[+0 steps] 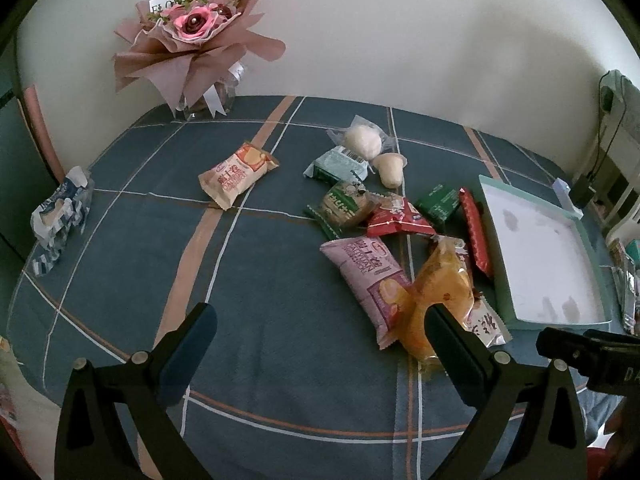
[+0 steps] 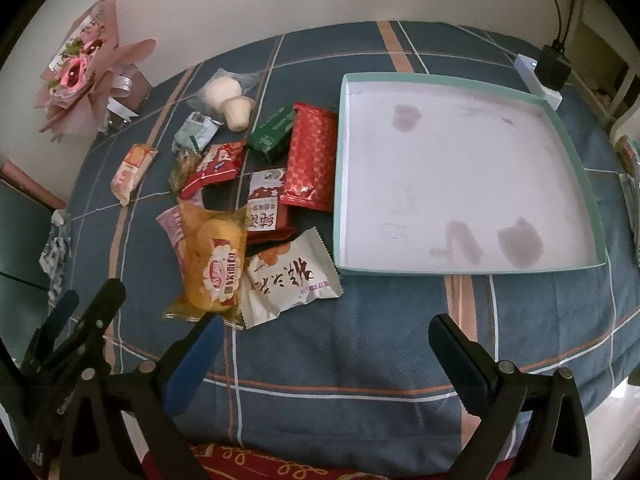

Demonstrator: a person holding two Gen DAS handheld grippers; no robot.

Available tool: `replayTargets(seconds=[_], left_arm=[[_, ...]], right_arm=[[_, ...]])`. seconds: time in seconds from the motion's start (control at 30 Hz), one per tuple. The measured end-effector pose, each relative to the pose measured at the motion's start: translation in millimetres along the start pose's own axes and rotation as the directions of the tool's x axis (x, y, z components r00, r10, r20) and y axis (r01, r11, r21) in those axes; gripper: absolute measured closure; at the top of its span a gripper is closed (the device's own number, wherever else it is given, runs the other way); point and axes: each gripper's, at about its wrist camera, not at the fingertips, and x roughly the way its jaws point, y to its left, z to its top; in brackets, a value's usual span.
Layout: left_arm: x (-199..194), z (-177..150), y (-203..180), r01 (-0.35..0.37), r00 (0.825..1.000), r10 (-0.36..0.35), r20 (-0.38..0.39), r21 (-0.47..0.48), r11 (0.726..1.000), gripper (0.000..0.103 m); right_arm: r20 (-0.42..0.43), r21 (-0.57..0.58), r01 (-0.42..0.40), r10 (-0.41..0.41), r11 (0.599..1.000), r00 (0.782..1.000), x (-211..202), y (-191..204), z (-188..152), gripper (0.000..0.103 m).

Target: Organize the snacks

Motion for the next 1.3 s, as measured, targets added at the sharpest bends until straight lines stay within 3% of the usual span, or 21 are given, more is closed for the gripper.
replayTargets(seconds=[1.3], left_arm=[[6.4, -4.6, -4.6, 0.037, 0.999, -0.037, -0.024, 0.0, 0.999, 0.0]], right_arm=[[0.006, 0.017, 0.004, -0.004, 1.0, 1.0, -1.4, -1.4, 1.3, 0.0]])
